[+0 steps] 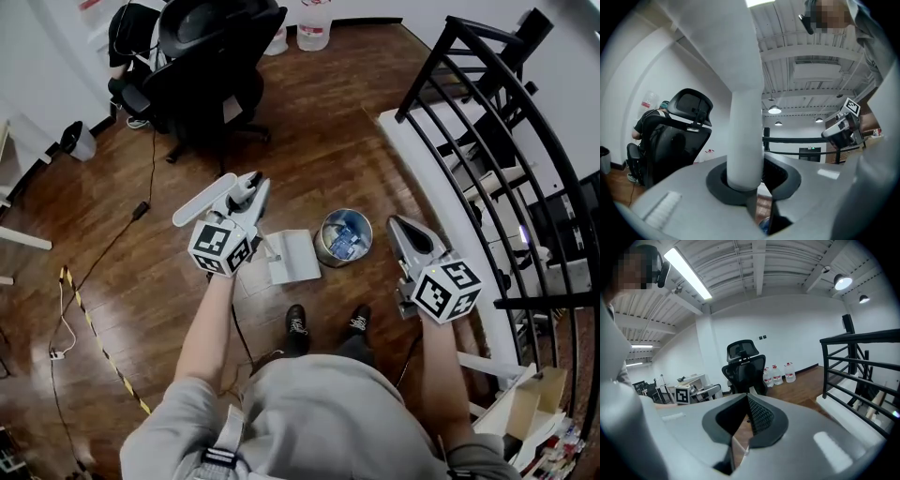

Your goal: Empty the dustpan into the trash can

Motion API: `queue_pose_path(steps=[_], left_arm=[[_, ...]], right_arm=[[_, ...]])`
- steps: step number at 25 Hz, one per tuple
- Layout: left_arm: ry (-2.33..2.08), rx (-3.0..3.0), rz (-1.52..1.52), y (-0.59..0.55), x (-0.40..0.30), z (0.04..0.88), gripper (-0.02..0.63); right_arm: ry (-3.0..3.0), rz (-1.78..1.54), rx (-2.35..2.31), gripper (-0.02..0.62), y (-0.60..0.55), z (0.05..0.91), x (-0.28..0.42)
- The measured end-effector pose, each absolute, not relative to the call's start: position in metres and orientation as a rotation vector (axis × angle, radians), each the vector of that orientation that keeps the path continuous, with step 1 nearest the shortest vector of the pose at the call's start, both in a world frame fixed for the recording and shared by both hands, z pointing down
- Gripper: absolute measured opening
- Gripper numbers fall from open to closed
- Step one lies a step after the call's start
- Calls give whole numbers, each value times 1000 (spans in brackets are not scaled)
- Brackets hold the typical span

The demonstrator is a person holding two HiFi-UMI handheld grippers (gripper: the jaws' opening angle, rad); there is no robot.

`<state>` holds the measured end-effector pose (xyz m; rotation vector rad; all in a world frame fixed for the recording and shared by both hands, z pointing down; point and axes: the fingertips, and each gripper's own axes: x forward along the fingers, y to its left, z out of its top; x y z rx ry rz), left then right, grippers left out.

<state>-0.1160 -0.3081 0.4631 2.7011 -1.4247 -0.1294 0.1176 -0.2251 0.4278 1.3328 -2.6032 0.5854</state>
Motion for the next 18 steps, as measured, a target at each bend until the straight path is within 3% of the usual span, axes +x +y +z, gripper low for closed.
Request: queue_pose_path(steps=[9,18], left_arm=[[-1416,2646,-22,-319,-110,570,64],[-1659,2544,-68,-324,-151,618,67]], right_arm=[[-2489,682,1251,0,-209,480,99],[-2424,745,1155,0,-203,522,83]])
